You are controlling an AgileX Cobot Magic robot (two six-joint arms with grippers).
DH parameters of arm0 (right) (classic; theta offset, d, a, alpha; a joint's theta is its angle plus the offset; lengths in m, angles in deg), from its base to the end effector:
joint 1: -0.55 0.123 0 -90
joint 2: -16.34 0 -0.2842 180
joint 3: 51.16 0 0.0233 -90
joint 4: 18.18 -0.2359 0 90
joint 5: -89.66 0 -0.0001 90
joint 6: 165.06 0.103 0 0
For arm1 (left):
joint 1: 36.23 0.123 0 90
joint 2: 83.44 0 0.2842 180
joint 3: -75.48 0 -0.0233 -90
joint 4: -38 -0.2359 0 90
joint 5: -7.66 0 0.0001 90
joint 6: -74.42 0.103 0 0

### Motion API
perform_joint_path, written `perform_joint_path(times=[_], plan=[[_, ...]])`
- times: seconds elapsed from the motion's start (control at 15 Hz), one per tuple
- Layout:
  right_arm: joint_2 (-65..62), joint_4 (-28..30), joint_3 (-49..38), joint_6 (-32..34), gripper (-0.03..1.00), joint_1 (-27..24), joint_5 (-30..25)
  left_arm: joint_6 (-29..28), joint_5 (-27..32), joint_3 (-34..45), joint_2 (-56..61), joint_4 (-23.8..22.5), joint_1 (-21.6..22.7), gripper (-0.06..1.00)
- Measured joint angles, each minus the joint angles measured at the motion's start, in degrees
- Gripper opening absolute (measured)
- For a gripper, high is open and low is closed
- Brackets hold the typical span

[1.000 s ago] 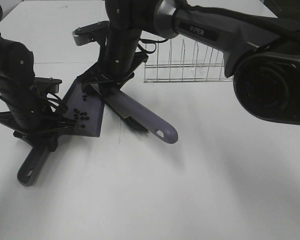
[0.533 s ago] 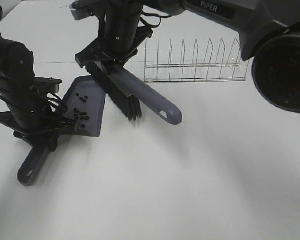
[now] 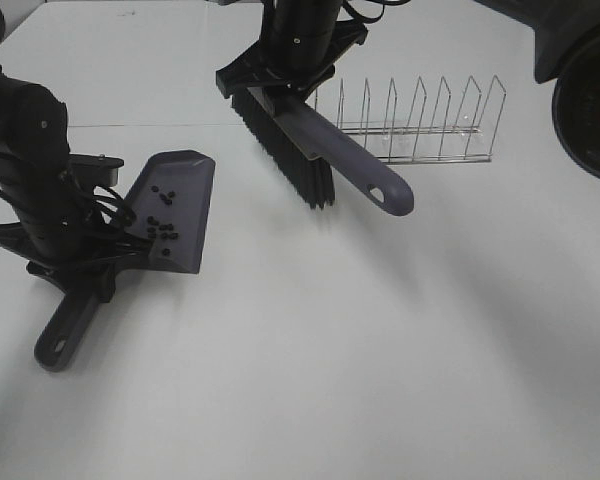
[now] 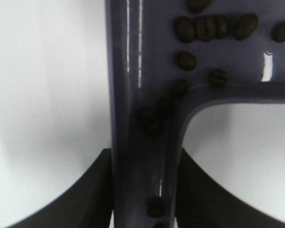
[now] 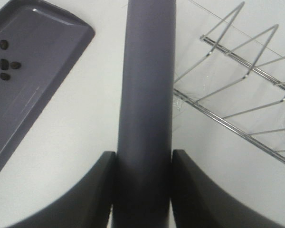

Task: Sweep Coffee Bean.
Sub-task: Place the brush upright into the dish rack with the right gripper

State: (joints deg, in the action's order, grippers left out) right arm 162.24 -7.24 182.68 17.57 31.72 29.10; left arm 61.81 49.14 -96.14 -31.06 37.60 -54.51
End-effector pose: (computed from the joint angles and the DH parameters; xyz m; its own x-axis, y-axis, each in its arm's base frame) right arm 0.4531 0.2542 0.2073 -0.7341 -0.5003 -0.4592 -0.4808 0.8604 -0.1688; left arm 0.3406 -0.1120 0.0917 -0.9936 0.1037 -0.0440 0.1040 0.9946 -0.0049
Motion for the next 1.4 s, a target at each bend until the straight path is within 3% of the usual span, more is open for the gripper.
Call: perform_joint_path(times=[0.67, 0.93, 1.4], plan=[[0.97, -2.75, 0.00, -0.06, 0.27, -0.46, -0.29, 0.00, -0.17, 0.00, 0.00, 0.00, 0.00, 0.32], [-4.47, 1.03, 0.00, -0.06, 0.27, -0.86, -2.69, 0.00, -0.17, 0.00, 0.00, 0.00, 0.00, 0.32], [-10.60, 1.49, 0.00, -0.06, 0.27, -14.04, -9.40, 0.00, -0.17, 0.00, 0.00, 0.06, 0.00, 0.32]])
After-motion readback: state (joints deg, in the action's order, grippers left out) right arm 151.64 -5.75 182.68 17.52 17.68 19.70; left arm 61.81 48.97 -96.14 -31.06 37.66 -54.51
